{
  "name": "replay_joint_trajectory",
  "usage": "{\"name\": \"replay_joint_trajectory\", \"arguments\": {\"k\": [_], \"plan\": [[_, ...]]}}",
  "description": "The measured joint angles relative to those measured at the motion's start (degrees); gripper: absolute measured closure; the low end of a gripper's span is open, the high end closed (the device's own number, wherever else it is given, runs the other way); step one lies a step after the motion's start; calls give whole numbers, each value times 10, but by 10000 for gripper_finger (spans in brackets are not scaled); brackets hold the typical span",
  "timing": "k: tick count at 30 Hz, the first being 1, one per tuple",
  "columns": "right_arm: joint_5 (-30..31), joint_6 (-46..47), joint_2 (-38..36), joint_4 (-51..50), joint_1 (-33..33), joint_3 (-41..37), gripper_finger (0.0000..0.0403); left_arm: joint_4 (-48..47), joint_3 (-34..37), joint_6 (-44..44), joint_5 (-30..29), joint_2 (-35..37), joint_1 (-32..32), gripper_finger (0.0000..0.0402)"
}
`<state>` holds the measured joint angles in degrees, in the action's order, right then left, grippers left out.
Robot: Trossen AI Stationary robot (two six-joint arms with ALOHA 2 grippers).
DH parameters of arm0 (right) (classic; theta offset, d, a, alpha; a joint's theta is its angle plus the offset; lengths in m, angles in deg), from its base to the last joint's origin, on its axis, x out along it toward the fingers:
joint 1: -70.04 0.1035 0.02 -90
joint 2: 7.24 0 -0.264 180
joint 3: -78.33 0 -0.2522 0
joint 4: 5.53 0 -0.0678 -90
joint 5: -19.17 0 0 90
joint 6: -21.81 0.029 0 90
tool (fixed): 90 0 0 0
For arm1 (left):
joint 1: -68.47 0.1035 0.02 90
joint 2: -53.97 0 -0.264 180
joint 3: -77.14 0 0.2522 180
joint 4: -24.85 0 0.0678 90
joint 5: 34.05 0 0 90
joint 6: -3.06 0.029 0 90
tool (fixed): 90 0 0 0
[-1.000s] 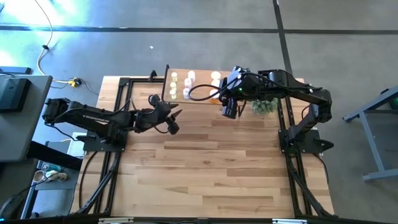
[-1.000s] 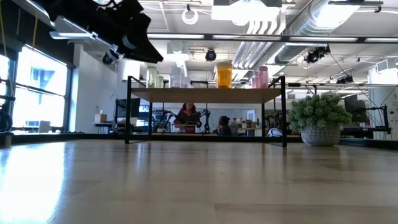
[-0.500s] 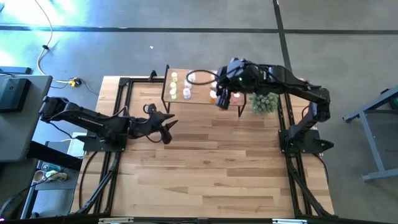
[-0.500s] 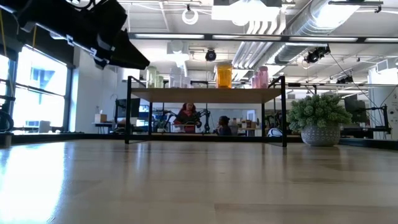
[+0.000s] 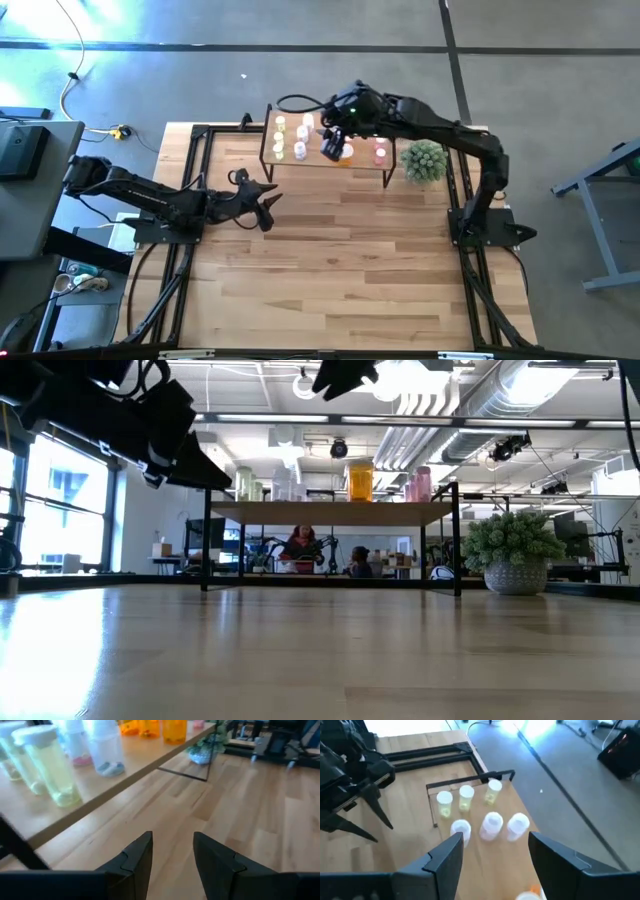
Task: Pick and place medicine bottles onto shelf by color
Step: Adjust the bottles on the shelf
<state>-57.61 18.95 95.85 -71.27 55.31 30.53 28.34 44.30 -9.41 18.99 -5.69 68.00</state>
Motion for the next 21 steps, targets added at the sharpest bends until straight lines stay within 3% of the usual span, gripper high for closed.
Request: {"name": "replay_joint_trajectory", "arguments": {"k": [12,21], "plan": [[1,-66,62,210,-8,0,187,7,4,86,62,0,73,271],[1,-91,69,261,-26,11,187,16,4,49,95,0,77,271]]}}
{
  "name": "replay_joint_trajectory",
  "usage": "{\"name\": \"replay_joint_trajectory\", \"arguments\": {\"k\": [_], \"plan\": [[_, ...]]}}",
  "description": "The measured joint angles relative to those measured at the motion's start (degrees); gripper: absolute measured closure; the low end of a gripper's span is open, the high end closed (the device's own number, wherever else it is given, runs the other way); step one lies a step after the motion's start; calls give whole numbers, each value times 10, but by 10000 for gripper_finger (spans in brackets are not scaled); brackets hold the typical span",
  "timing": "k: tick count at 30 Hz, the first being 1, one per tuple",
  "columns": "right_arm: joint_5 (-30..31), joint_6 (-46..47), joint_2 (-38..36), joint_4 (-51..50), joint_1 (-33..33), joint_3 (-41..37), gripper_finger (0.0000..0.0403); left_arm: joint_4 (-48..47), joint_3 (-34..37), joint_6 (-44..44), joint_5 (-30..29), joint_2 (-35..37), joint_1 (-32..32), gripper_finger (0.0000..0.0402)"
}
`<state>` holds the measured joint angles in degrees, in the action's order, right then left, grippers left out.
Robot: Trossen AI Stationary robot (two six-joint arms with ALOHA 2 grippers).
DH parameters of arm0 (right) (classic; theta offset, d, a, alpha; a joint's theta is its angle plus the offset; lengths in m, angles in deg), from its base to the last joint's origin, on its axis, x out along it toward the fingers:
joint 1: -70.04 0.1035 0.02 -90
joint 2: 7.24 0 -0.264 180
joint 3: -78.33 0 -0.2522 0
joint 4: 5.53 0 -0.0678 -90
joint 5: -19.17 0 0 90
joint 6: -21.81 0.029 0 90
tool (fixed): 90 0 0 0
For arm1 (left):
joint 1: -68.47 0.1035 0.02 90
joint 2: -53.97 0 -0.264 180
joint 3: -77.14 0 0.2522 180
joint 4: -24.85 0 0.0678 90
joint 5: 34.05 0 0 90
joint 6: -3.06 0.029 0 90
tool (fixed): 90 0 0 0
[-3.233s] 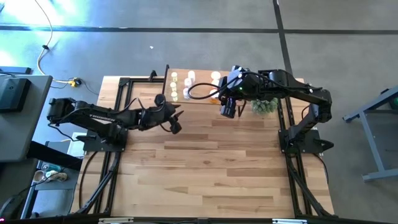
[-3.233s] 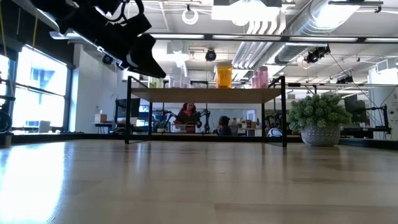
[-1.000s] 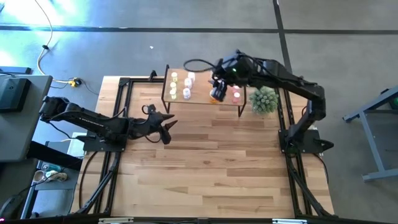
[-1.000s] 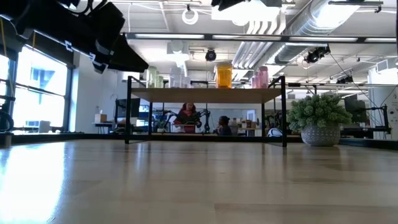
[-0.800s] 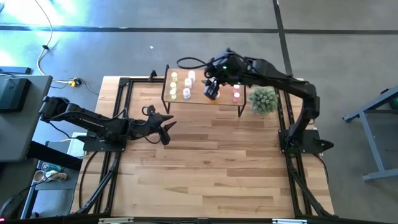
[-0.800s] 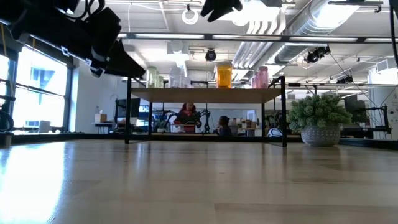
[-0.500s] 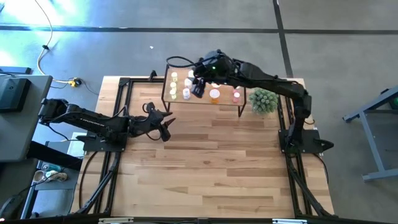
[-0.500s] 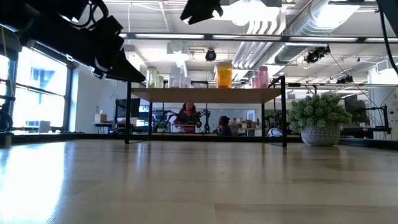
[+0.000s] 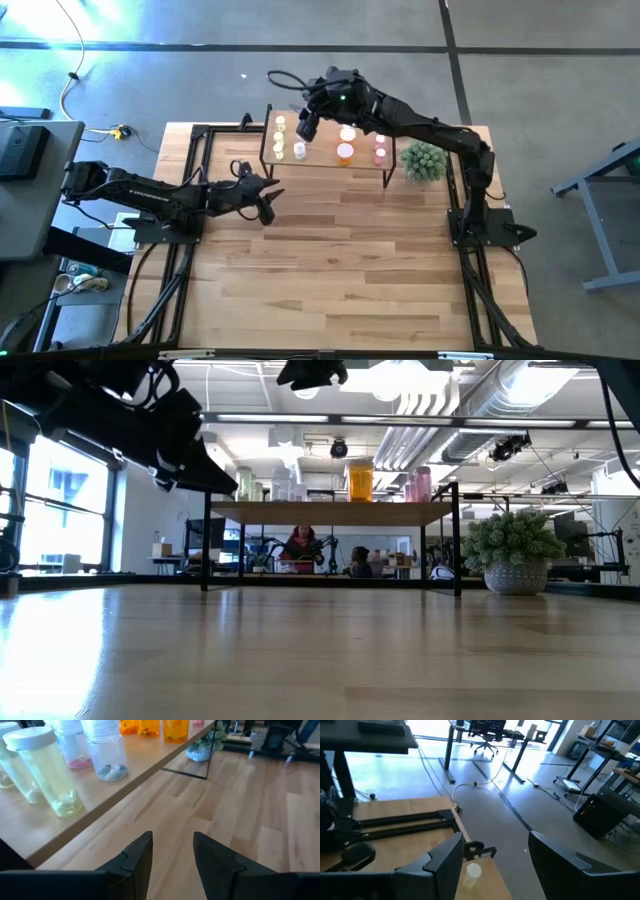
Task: Pick and place medicine bottles onto shelf by color
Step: Adjust the bottles on the shelf
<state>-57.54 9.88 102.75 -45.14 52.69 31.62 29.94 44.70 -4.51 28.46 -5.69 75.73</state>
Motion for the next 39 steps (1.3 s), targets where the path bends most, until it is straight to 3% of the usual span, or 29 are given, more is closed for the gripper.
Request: {"name": "replay_joint_trajectory", "arguments": {"k": [6,13,22,39], "plan": [[-7,-5,0,5,-20,26,187,9,0,-26,0,0,-7,271],[-91,20,13,-37,-27,22,187,8,0,-28,0,0,-7,271],[-93,2,55,-94,5,21,187,7,0,-27,-2,0,-6,271],[-88,-21,121,-109,20,21,187,7,0,-27,-1,0,-6,271]]}}
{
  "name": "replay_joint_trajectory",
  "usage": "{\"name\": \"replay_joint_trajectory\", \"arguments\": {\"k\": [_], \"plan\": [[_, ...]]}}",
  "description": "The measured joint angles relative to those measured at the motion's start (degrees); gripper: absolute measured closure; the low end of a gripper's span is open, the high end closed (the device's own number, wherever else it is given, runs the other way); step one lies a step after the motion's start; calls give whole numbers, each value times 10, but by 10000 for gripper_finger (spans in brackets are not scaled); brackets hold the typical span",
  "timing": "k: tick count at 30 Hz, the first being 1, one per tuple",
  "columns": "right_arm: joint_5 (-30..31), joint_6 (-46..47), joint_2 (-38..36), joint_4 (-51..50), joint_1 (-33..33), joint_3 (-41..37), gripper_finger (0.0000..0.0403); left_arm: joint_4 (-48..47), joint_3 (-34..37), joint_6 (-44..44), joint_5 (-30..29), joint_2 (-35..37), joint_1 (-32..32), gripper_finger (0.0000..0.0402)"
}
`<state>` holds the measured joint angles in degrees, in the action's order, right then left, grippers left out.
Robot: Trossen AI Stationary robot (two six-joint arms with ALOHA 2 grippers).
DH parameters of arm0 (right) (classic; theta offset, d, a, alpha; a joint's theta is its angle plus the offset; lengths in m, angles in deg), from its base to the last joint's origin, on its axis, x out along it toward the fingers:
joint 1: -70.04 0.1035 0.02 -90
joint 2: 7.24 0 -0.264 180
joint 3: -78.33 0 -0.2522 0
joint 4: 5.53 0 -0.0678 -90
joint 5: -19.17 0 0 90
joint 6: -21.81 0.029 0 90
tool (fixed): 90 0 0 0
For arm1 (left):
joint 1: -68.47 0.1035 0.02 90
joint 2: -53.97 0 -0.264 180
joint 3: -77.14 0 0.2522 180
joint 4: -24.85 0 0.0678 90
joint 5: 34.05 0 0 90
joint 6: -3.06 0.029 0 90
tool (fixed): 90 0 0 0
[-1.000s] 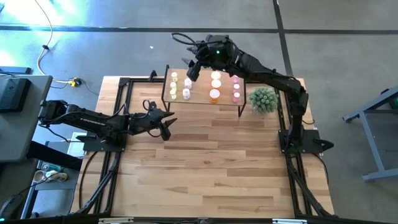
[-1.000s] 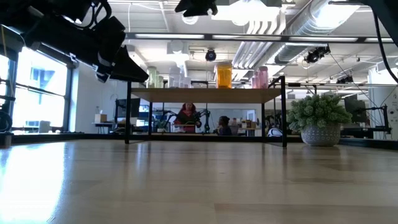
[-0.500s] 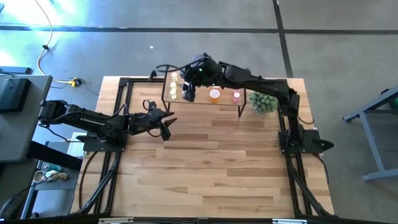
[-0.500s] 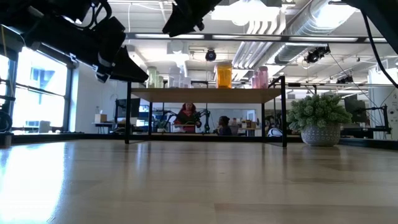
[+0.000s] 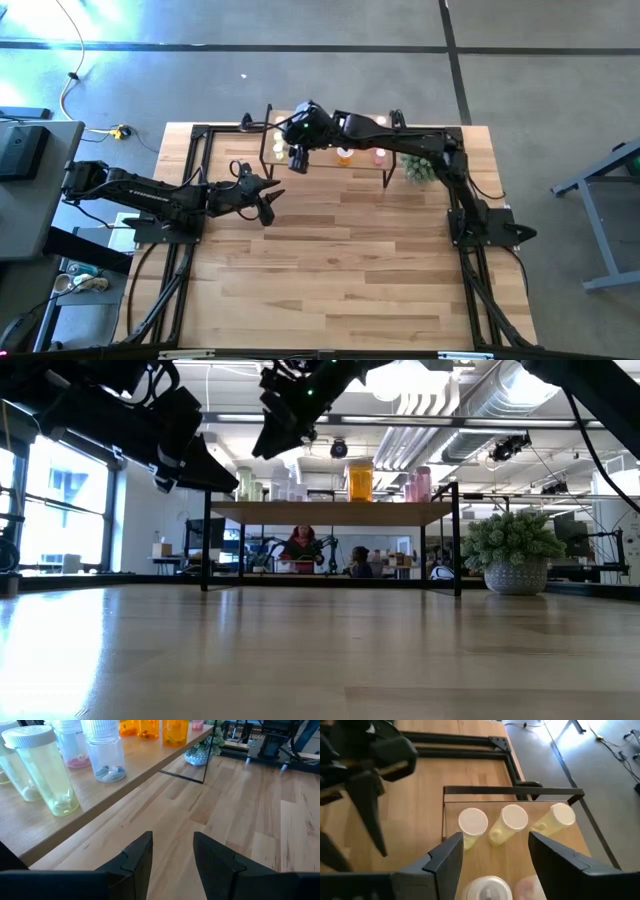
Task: Pick and place medicine bottles onto shelf by color
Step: Adjust the bottles on the shelf
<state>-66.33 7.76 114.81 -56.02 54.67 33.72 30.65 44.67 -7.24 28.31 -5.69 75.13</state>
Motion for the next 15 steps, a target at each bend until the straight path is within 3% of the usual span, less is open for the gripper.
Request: {"name": "replay_joint_trajectory", "arguments": {"k": [15], "plan": [[62,1,8,-24,1,0,187,0,0,9,0,0,0,271]]}}
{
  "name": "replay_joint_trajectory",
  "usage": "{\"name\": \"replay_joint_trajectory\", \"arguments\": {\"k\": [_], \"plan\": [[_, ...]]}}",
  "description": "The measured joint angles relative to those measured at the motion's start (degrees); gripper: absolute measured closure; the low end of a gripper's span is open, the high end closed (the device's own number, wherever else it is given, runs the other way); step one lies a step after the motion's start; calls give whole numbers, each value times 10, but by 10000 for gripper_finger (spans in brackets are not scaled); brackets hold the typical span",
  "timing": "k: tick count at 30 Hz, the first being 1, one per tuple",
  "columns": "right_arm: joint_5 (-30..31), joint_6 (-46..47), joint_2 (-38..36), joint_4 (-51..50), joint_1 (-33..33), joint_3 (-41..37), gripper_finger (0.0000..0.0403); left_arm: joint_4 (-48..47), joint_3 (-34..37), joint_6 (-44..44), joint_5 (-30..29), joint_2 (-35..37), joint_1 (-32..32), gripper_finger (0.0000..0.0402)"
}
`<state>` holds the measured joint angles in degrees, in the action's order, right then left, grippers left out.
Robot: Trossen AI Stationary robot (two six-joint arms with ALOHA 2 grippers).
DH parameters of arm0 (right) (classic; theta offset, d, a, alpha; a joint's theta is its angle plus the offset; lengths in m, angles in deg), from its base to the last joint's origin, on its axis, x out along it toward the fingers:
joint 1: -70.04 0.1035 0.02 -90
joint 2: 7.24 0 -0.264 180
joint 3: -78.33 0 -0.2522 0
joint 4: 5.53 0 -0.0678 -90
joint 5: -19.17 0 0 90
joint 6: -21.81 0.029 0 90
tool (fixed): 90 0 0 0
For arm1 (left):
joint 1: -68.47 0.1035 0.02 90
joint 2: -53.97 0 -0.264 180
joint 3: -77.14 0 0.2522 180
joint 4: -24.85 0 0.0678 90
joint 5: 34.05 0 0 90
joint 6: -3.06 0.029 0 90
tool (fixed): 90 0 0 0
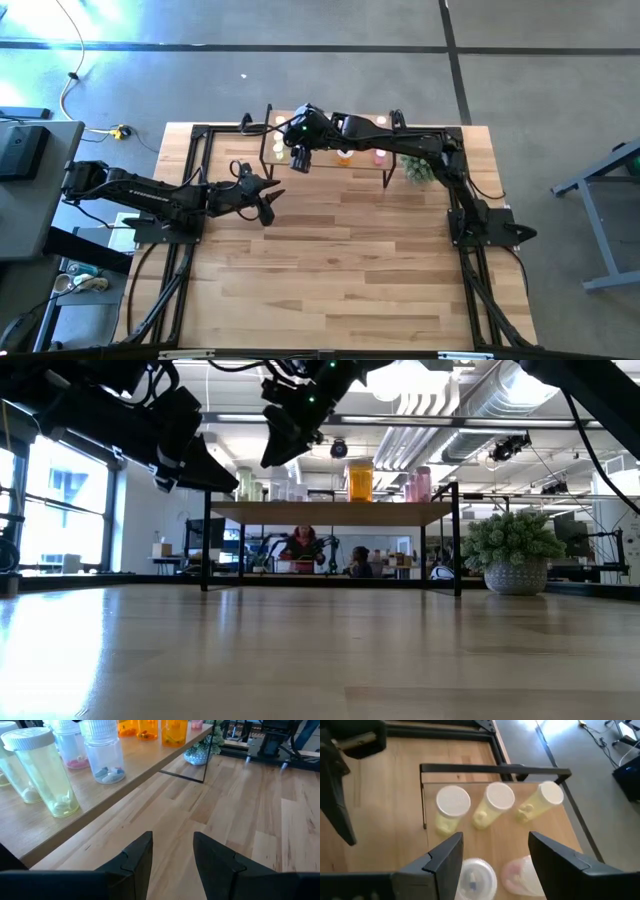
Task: Pick and place medicine bottles onto shelf by color
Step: Adjust the bottles on the shelf
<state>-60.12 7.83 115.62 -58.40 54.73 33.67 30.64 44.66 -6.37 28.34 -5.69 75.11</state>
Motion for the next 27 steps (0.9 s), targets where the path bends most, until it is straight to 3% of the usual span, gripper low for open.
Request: {"name": "replay_joint_trajectory", "arguments": {"k": [27], "plan": [[53,13,0,-54,0,15,187,0,0,0,0,0,0,271]]}}
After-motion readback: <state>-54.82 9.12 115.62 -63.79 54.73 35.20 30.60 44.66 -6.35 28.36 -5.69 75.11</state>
